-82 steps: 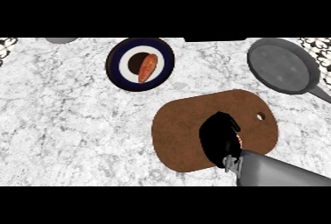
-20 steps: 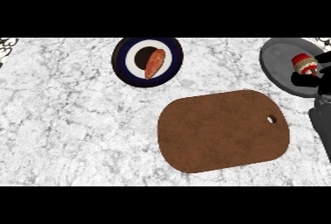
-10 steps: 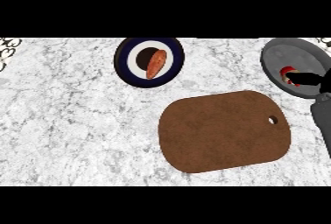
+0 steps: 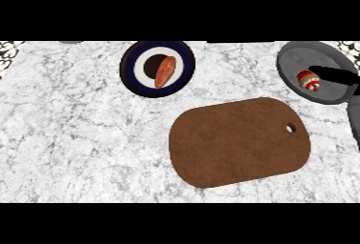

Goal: Pick the cupcake from the cutting board and place it in the pan

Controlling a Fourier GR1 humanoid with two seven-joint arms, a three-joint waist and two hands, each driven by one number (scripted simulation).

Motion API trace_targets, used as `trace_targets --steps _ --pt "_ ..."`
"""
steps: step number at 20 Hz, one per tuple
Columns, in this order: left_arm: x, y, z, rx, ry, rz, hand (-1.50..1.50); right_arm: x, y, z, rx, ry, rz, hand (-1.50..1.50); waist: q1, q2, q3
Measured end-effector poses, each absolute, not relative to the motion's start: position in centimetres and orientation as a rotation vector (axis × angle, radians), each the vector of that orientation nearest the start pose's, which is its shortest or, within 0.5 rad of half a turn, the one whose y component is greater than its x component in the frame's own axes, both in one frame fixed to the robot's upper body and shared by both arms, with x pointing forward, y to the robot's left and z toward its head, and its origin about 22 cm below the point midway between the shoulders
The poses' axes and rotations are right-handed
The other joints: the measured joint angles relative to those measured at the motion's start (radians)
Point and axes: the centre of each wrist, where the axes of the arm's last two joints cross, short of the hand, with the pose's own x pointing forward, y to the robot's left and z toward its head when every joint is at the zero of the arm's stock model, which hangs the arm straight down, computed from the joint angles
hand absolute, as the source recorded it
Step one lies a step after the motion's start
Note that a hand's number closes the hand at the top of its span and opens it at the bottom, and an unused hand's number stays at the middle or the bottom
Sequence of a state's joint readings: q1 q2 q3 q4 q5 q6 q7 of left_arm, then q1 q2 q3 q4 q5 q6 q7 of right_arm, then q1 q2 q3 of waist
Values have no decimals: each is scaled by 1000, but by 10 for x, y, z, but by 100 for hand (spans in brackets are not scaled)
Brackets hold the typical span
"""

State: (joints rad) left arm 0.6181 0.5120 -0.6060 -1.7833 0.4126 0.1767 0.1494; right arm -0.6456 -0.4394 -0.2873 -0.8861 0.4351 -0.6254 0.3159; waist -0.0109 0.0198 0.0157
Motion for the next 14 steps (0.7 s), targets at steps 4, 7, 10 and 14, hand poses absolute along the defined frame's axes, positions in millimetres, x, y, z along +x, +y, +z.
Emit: trace_targets --steps 4,7,10,14 --pt "38 232 -39 -193 -777 -68 0 377 -370 88 -1016 -1338 -299 -150 -17 -6 1" --pt "34 234 -40 -183 -772 -61 0 371 -381 84 -938 -1379 -279 -150 -31 -12 0" --pt "31 234 -40 -178 -772 -48 0 362 -391 75 -858 -1410 -261 -150 -45 -15 -1" --pt "29 234 -40 -178 -773 -31 0 348 -410 65 -781 -1454 -235 -150 -57 -17 -4"
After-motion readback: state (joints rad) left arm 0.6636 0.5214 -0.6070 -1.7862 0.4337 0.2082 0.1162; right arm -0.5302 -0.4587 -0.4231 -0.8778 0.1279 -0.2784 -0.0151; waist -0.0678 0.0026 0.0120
